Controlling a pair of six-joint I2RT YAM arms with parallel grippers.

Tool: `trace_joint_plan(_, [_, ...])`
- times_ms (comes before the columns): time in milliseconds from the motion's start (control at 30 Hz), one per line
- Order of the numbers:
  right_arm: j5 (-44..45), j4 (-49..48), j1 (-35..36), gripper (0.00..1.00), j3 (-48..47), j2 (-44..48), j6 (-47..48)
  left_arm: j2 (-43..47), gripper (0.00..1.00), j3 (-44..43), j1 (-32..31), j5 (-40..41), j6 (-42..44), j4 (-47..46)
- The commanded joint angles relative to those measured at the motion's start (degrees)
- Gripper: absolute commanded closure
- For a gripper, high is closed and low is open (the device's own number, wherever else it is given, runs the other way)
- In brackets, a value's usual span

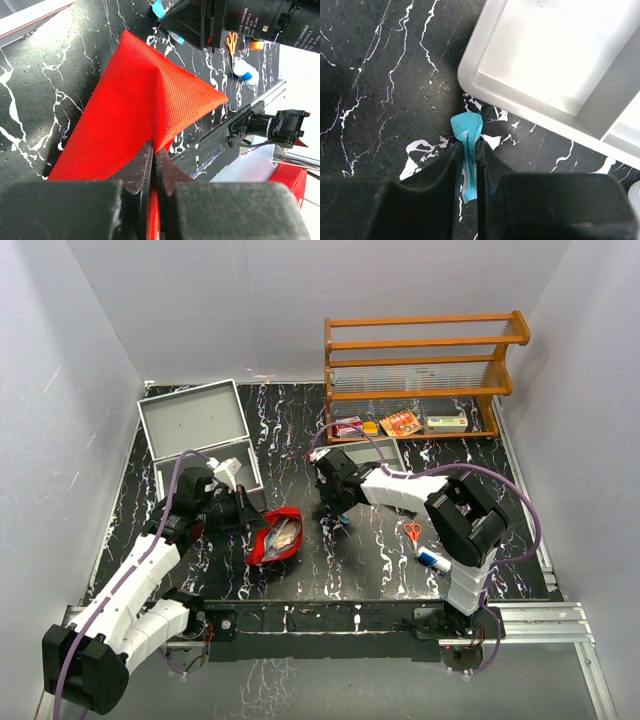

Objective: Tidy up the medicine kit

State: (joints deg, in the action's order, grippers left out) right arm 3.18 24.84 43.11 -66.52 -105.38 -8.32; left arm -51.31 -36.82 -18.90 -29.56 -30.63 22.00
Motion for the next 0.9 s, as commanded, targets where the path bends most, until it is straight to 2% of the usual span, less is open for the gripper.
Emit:
trace_joint_plan(0, [-0.4, -1.0, -0.3, 0.89, 2.4, 1.8, -4.7, 0.8, 1.0, -1.9, -0.2, -1.4, -1.5, -0.5])
trace_joint_plan(100, [1.7, -2.9, -0.3, 0.92, 5.6, 7.0, -10.7, 0.5, 1.0, -1.4, -0.2, -2.8, -3.6, -2.3])
trace_joint_plan(233, [6.0, -4.5, 0.1, 0.93, 9.7, 16.2, -21.4, -0.1, 1.0, -1.5, -0.2, -3.5, -7.1, -3.9])
trace_joint_plan(500, [8.3, -9.4, 3.5, 0.93, 14.7, 31.8, -38.8, -3.3, 1.0, -0.9, -0.2, -3.4, -17.1, -8.2])
trace_joint_plan(667, [18.4, -10.8, 10.9, 0.93, 15.7, 36.1, -51.9, -4.4, 1.0, 0.6, -0.2, -2.6, -23.6, -12.9])
trace_joint_plan(867, [26.9, -10.4, 18.7, 0.96, 12.7, 32.8, -61.6, -5.3, 1.0, 1.1, -0.2, -0.7, -27.0, -14.8])
